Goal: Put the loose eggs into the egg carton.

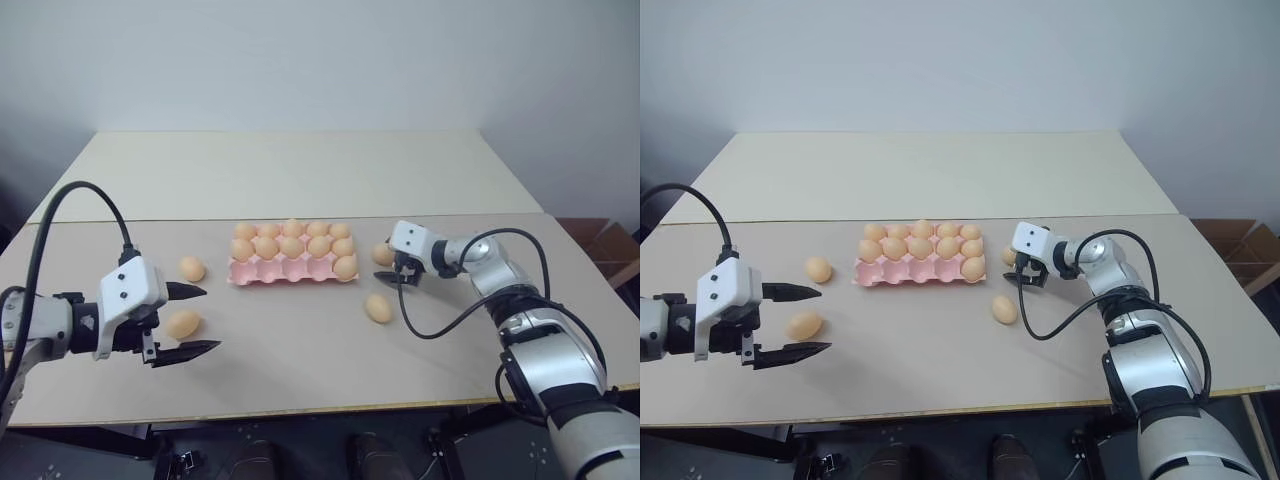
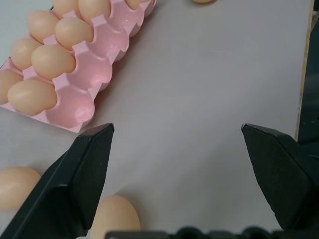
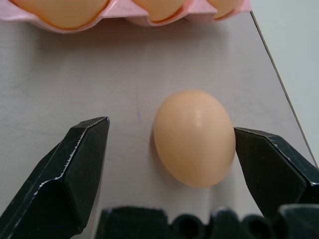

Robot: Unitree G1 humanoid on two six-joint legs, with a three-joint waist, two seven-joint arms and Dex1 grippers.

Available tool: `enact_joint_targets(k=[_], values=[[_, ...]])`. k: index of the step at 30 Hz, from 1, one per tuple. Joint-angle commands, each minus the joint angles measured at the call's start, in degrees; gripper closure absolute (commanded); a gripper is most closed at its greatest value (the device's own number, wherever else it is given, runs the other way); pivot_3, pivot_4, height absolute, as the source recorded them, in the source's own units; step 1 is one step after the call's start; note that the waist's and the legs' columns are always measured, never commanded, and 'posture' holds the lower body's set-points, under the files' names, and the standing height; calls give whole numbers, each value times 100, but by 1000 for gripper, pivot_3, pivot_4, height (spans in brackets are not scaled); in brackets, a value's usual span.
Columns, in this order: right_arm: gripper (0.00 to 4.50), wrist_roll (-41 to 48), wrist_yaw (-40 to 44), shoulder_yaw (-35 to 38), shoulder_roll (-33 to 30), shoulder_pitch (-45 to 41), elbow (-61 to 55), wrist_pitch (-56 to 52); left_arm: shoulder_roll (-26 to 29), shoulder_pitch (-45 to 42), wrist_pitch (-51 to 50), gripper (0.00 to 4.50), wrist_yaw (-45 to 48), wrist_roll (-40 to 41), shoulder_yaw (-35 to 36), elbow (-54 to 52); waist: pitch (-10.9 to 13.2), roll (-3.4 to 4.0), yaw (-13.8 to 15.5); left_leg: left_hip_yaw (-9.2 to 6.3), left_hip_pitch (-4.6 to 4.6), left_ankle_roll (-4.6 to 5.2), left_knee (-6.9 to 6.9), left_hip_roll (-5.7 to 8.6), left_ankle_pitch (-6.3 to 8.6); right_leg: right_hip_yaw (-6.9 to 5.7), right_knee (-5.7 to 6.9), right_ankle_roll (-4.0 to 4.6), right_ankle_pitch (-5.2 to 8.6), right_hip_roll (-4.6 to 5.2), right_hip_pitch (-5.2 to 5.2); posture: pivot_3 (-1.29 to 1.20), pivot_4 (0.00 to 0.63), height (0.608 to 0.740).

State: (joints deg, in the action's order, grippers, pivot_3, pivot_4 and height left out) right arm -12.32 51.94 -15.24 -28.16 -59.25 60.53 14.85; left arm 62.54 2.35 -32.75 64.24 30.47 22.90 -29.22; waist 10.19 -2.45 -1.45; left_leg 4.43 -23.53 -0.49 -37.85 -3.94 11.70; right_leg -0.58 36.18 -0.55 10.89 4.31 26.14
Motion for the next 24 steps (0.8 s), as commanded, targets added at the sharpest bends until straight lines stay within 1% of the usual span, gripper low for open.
enact_joint_targets(k=[1, 3, 8, 9, 13, 16, 18, 21, 24], values=[[186, -14, -65, 89, 3, -205, 140, 189, 54, -124, 114, 11, 12, 16, 91, -35, 0, 0, -20, 0, 1, 0, 0, 0, 0, 0, 1, 0, 0, 0, 0, 0, 150, 740], [632, 24, -77, 128, 41, -232, 197, 221, 84, -153, 129, 0, 39, -4, 94, 8, 0, 0, -49, -1, 1, 0, 0, 0, 0, 0, 1, 1, 0, -1, 0, 0, 150, 740], [2344, -1, -226, 142, 103, -262, 345, 265, 94, -169, 181, 0, 61, -73, 62, 69, 0, 0, -100, -1, -1, 0, 0, 0, 0, 0, 0, 0, -1, 0, 0, 0, 150, 740], [2530, -13, -243, 132, 100, -244, 351, 291, 96, -161, 181, 0, 64, -87, 66, 72, 0, 0, -100, -2, -1, 0, 0, 0, 0, 0, 0, -1, -1, 0, 0, 0, 150, 740], [2661, -90, -415, 99, 44, -181, 238, 385, 100, -154, 158, 0, 115, -77, 139, 105, 0, 0, -111, -2, 0, 0, 0, -1, 0, 0, 1, 0, -1, -1, 0, 0, 150, 740], [2661, -36, -500, 192, -79, -72, -212, 437, 142, -136, 103, 0, 145, -75, 276, 171, 1, 1, -108, -2, 0, 0, 0, -1, 0, 0, 1, 0, -1, -1, 1, 0, 150, 740], [2661, 205, -360, 345, -134, 83, -874, 317, 191, -57, 103, 0, 229, -112, 389, 252, 1, 1, -108, -2, -1, 0, 1, 0, 0, 0, 0, -1, -1, -1, 2, 0, 150, 740], [2661, 674, -91, 543, -32, 392, -2264, -272, 280, 94, 123, 0, 330, -209, 411, 367, 1, 2, -121, -2, 0, 0, 7, -1, 0, 0, 0, -2, 0, -1, 3, 0, 150, 740], [2661, 693, -11, 415, 102, 637, -3332, -725, 315, 63, 159, 0, 336, -241, 263, 435, 1, 2, -116, -4, 2, 0, 9, -7, 0, -1, 4, -1, 0, -8, 4, 0, 150, 740]])
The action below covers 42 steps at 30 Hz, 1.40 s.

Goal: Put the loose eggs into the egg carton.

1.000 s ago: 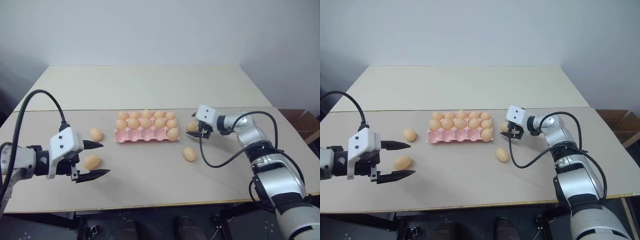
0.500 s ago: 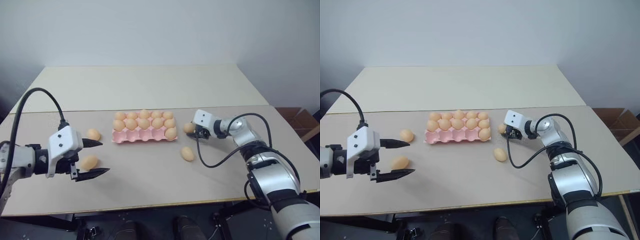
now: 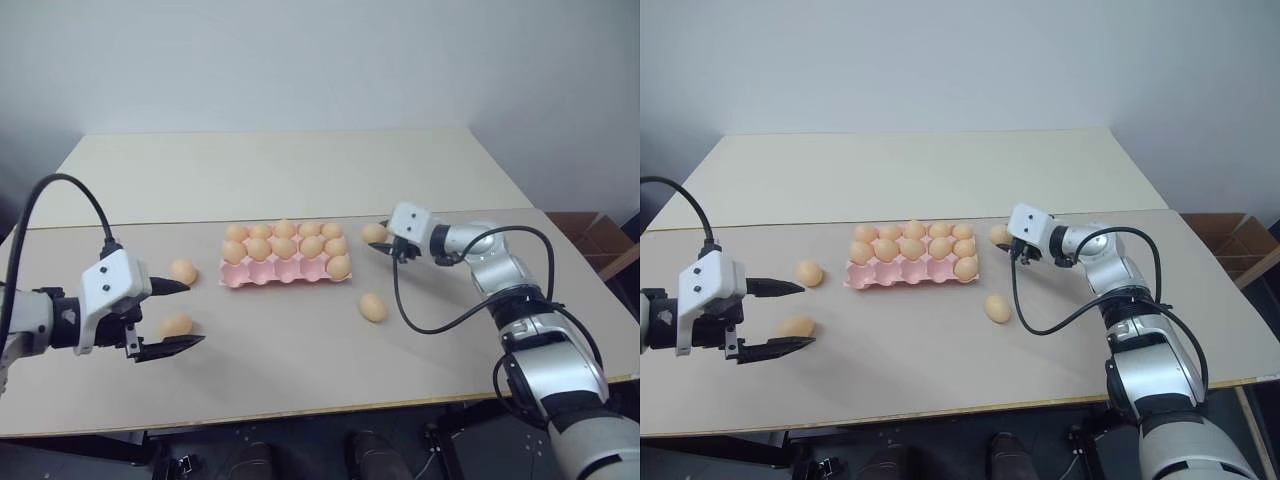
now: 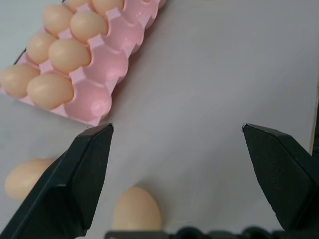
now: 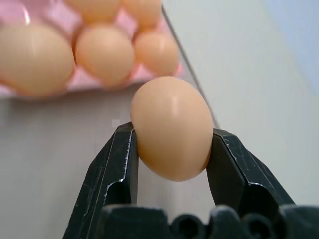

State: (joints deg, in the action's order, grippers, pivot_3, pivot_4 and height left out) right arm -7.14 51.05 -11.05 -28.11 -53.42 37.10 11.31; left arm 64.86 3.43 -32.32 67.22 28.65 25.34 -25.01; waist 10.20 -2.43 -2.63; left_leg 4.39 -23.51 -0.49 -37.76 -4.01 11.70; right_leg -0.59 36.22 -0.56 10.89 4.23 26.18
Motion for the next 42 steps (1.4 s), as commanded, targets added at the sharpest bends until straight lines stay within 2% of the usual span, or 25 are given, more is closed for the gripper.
enact_joint_targets(k=[1, 7, 15, 18, 23, 28, 31, 38, 42], values=[[2661, 157, 88, -63, 160, 111, -1232, -491, 80, -106, 142, 0, 40, -57, -31, 38, 0, 1, 12, 0, 1, 0, 0, -1, 0, -1, 2, 0, 0, -1, 0, 0, 150, 740], [2661, -206, -266, -440, 653, 312, -1733, -863, 88, -361, 118, 0, 54, -20, -147, 107, 0, 0, 28, 1, 2, -1, -4, 0, 0, -3, 3, 3, 0, 3, -2, 0, 150, 740], [2661, -360, -139, -717, 714, 479, -1892, -981, 48, -176, 36, 0, 7, -47, -39, -33, 0, 0, 39, 1, -20, -1, -3, 2, 0, -7, -8, 2, -1, 6, 8, 0, 150, 740], [1852, -440, -169, -782, 677, 430, -1779, -939, 20, -93, 18, 0, -48, -46, 1, -80, 0, 0, 23, 1, -16, -1, -3, 1, 0, -7, -4, 2, -1, 4, 8, 0, 150, 740], [74, -429, -140, -780, 650, 478, -1882, -981, -1, -13, 18, 0, -122, -35, 39, -135, 0, -1, 24, 0, -12, -1, -4, 1, 0, -7, -1, 3, -1, 4, 8, 0, 150, 740], [31, -500, -220, -739, 533, 623, -2241, -1032, 5, -34, 43, 0, -151, -37, 21, -95, 0, -1, 29, 0, -15, -1, -3, 1, 0, -7, -4, 2, -1, 5, 8, 0, 150, 740], [31, -435, -108, -625, 276, 902, -2858, -1185, 10, -67, 48, 0, -176, -32, -9, -104, 0, -1, 44, 0, -18, -1, -3, 2, 0, -8, -7, 2, 0, 5, 9, 0, 150, 740], [31, 542, 599, 213, -835, 2172, -5138, -2541, 8, 45, 39, 0, -128, 3, 70, -236, 0, -1, 183, 1, -21, -1, -3, 3, 1, -10, -13, 0, 2, 9, 8, 0, 150, 740], [31, 1132, 880, 850, -1507, 2886, -6168, -3420, 9, 78, 57, 0, -114, 12, 90, -254, 0, -1, 193, 4, -13, -2, -3, 1, 1, -10, -10, 33, 21, 8, 8, 0, 150, 740]])
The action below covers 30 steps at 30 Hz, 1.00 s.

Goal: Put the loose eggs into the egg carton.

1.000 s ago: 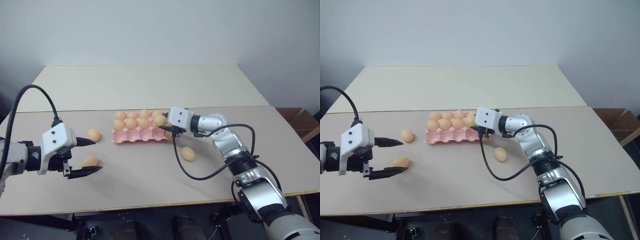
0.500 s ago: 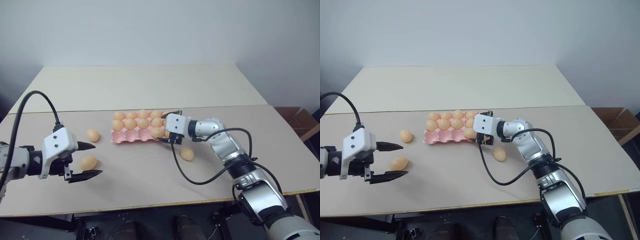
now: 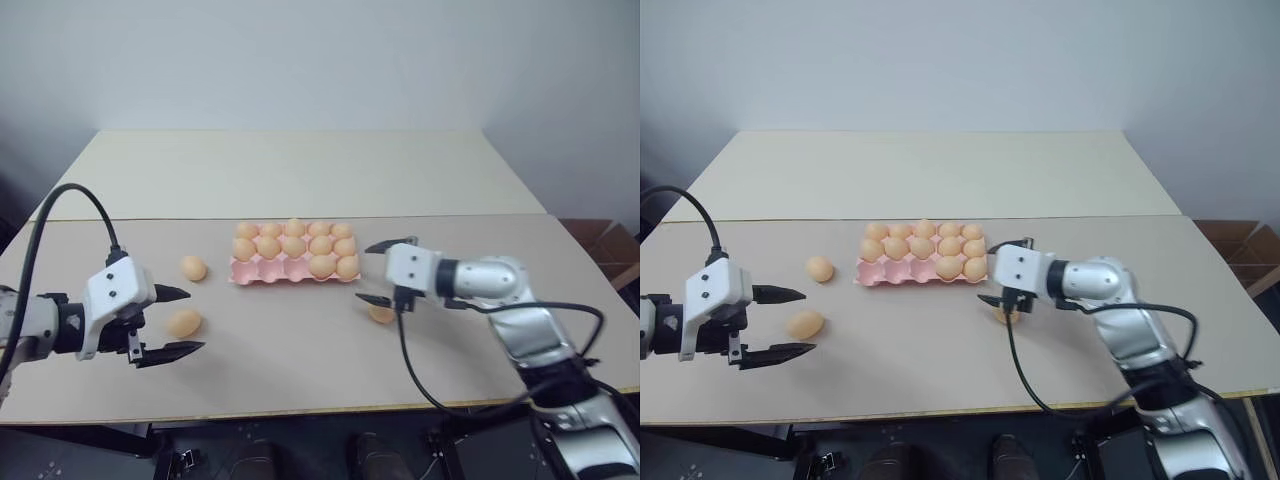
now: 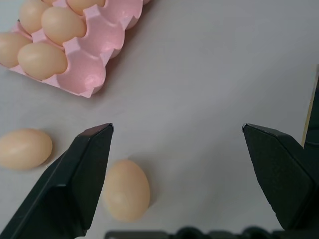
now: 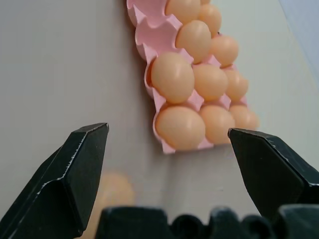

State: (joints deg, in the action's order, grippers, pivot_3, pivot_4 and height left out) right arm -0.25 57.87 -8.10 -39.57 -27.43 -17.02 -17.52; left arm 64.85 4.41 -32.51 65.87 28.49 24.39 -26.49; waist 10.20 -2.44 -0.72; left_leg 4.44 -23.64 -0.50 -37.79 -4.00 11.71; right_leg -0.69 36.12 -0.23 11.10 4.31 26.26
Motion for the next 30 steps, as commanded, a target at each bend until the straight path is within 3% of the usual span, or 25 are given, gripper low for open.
enact_joint_targets(k=[1, 8, 14, 30], values=[[31, 591, 257, 764, -547, 485, -978, -754, 20, -26, 98, 0, 37, 16, 171, -77, 0, 0, 11, 0, 9, 0, 0, 0, 0, 1, 3, 1, 1, 0, -5, 0, 150, 740], [31, 1234, 315, 1678, -1329, 1444, -1804, -1564, -21, -253, 194, 0, 92, 130, 98, 101, 0, -1, 21, 3, 18, -1, 0, 0, 1, 2, -2, 1, 2, 3, -10, 0, 150, 740], [31, 1482, 227, 1854, -1554, 1792, -1922, -1715, 3, -210, 232, 0, 65, 17, 8, 101, 0, -2, 5, 4, 14, -1, 0, 2, 1, 5, -5, 0, 1, 6, -9, 0, 150, 740], [31, 771, -735, -48, -488, 498, -321, -1528, -20, -234, 181, 0, -117, -29, -116, -1, -2, -6, 0, 2, 3, 0, -1, 3, 0, 4, -5, 1, 2, 3, -3, 0, 150, 740]])
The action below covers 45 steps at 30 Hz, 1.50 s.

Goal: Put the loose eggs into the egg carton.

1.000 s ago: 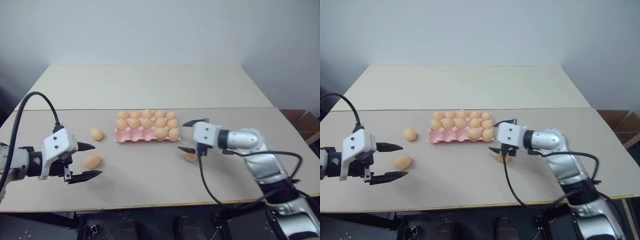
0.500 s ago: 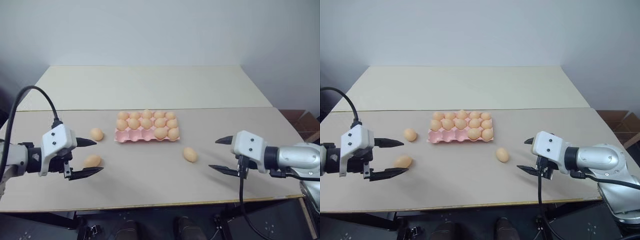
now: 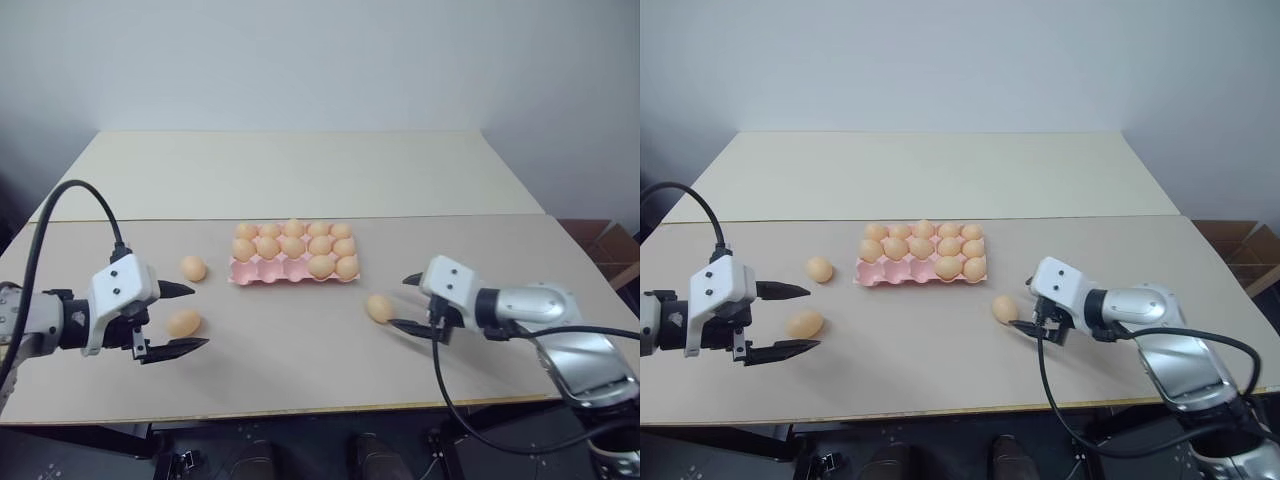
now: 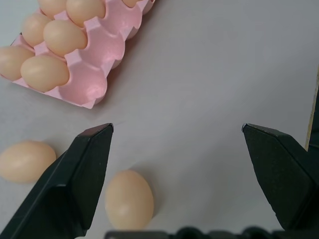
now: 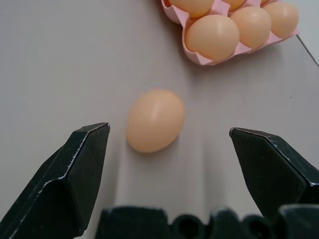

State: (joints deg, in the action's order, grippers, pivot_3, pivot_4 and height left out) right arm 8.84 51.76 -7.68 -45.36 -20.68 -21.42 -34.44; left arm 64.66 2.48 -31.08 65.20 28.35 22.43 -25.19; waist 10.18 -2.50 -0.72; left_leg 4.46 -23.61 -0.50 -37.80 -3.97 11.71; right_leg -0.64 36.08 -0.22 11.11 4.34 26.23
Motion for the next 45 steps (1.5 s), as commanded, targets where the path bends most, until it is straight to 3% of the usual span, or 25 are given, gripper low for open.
enact_joint_targets(k=[1, 13, 17, 23, 37, 40, 45], values=[[31, -173, -146, -154, 140, -210, 182, 202, -1, -23, 30, 0, -52, -9, 92, -152, 0, 0, 1, 0, 0, 0, 0, 0, 0, 0, 0, 0, 0, 0, 0, 0, 150, 740], [31, -429, -186, -519, 492, -236, 774, 576, 81, 2, 50, 0, -39, -61, 165, -149, 0, 0, 4, -1, 0, 0, -1, 0, 0, -1, 3, -1, -1, -1, -1, 0, 150, 740], [922, -578, -297, -606, 648, -157, 882, 739, 35, 37, -41, 0, -81, -1, 176, -237, 0, 0, -2, -1, -1, 0, -1, 0, 0, 0, 2, -2, -1, -2, -1, 0, 150, 740], [3096, -763, -428, -669, 793, -262, 987, 780, 44, 25, -103, 0, -94, 42, 185, -247, 0, 0, 0, 0, -1, 0, -1, 0, 0, -1, 3, -2, -2, -1, -1, 0, 150, 740], [3096, -925, -372, -557, 691, -290, 282, 772, 56, 258, -81, 0, -41, -83, 478, -168, 0, 0, 0, -1, 0, 0, -2, -1, 0, -1, 4, -2, -1, -2, 0, 0, 150, 740], [2493, -986, -259, -583, 463, -212, -70, 568, 50, 316, -93, 0, -29, -83, 534, -202, 0, 0, 2, 0, -1, 0, -2, 0, 0, -1, 3, -2, -1, 0, 0, 0, 150, 740], [761, -809, -227, -501, 401, -146, -454, 423, 59, 364, -63, 0, -51, -163, 500, -194, 0, 0, 4, -1, -1, 0, -1, -1, 0, -3, 0, -1, -1, 0, -1, 0, 150, 740]])
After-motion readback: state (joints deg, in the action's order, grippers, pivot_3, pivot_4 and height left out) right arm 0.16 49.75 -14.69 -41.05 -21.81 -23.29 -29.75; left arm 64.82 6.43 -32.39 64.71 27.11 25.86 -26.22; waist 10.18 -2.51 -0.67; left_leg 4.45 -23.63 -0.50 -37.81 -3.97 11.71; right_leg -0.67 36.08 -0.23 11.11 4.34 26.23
